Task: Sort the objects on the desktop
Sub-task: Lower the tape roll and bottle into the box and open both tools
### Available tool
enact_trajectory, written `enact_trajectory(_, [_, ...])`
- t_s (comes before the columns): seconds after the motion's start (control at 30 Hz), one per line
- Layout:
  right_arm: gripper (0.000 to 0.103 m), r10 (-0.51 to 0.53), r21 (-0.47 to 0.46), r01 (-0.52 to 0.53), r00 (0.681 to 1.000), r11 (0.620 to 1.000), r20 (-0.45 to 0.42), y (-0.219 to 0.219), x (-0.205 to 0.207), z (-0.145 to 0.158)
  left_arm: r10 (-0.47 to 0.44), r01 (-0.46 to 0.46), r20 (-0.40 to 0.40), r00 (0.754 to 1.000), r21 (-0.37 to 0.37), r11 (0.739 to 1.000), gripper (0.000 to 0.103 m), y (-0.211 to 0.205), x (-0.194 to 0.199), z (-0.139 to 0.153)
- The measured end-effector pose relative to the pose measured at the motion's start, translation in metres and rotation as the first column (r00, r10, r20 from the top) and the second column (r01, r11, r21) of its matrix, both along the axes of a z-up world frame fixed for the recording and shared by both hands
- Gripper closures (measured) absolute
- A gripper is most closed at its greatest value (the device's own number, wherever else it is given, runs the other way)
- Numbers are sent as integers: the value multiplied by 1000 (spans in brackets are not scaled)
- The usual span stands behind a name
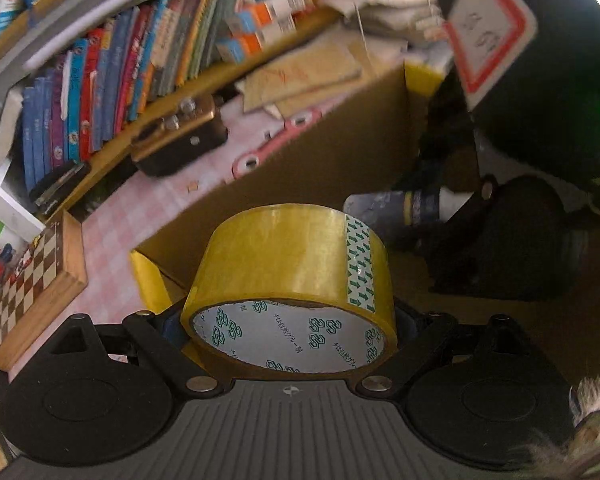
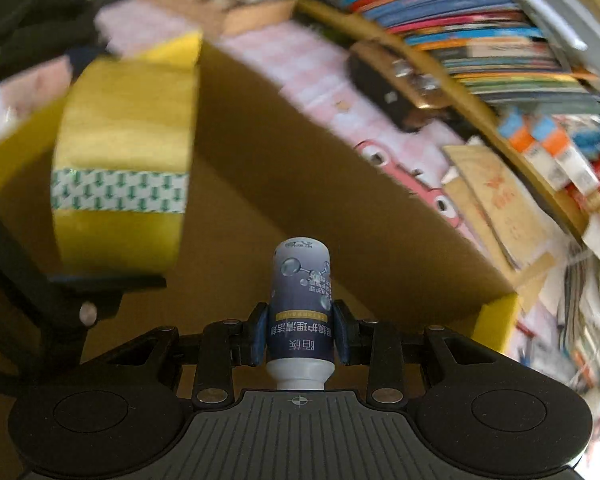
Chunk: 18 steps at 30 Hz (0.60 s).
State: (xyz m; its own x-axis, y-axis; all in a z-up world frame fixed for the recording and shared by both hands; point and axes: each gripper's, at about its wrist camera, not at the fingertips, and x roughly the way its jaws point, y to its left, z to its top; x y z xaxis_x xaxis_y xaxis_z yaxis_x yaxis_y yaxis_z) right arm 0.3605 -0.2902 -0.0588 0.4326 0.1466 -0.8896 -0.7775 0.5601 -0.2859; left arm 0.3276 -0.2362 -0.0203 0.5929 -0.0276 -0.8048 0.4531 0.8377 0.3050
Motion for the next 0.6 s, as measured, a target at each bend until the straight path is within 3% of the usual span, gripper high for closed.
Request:
enact_trajectory(0.13, [70,41,-40,-41,999,998,-4,3,1,-4,-35,35,-4,999,73,997,10,-10,-4,-12])
enact_trajectory(0.23, [70,61,-80,-60,998,995,15,1,2,-9,-32,33,-22,999,74,997,10,-12,-2,-12])
enact_trajectory(0.6, [69,83,-30,-83,996,996,18,2,4,-2,-22,24,-26,999,74,997,9,-15,-3,-12])
